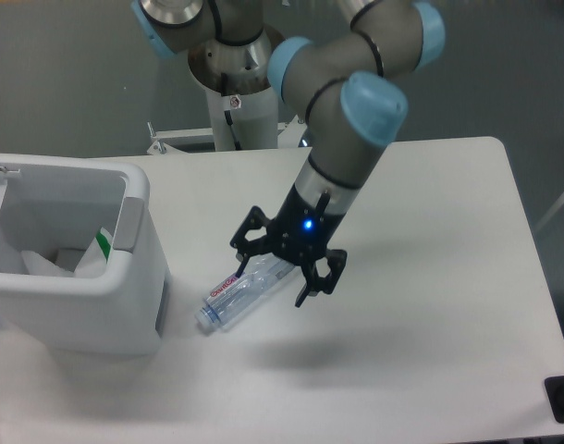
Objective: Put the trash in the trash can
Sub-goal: 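Move the open gripper over the clear water bottle, then rotate the gripper and close it around the bottle cap end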
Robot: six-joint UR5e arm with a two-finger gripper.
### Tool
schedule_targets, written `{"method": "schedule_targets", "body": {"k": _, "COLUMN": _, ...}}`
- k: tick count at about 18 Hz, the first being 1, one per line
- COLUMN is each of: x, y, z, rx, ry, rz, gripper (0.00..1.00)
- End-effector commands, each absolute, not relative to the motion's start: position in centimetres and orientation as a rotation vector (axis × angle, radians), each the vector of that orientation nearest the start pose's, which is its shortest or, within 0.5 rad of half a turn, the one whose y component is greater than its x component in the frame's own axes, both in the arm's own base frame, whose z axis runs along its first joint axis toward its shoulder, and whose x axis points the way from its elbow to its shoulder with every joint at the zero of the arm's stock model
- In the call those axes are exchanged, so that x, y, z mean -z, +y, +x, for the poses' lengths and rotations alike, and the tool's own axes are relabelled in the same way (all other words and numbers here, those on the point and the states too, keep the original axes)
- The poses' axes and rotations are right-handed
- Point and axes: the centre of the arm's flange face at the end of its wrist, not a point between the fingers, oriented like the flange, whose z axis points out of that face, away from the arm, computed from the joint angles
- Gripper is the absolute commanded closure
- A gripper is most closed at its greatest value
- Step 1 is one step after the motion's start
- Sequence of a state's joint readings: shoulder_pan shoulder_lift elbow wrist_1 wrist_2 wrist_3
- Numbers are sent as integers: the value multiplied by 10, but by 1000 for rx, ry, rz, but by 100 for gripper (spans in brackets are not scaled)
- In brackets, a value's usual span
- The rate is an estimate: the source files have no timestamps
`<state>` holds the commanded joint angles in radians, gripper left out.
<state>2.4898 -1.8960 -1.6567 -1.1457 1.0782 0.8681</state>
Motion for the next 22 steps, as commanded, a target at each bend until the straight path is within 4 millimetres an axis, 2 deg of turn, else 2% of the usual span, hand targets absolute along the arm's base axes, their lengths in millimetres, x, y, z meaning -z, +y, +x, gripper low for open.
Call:
{"method": "schedule_targets", "body": {"k": 5, "x": -286, "y": 511, "z": -345, "rx": 480, "ry": 42, "rz": -2869, "gripper": 0}}
{"method": "schedule_targets", "body": {"k": 14, "x": -239, "y": 531, "z": -325, "rx": 536, "ry": 111, "rz": -2953, "gripper": 0}}
{"method": "schedule_targets", "body": {"k": 20, "x": -217, "y": 537, "z": -325, "rx": 552, "ry": 114, "rz": -2985, "gripper": 0}}
{"method": "schedule_targets", "body": {"k": 22, "x": -208, "y": 543, "z": -318, "rx": 537, "ry": 151, "rz": -3022, "gripper": 0}}
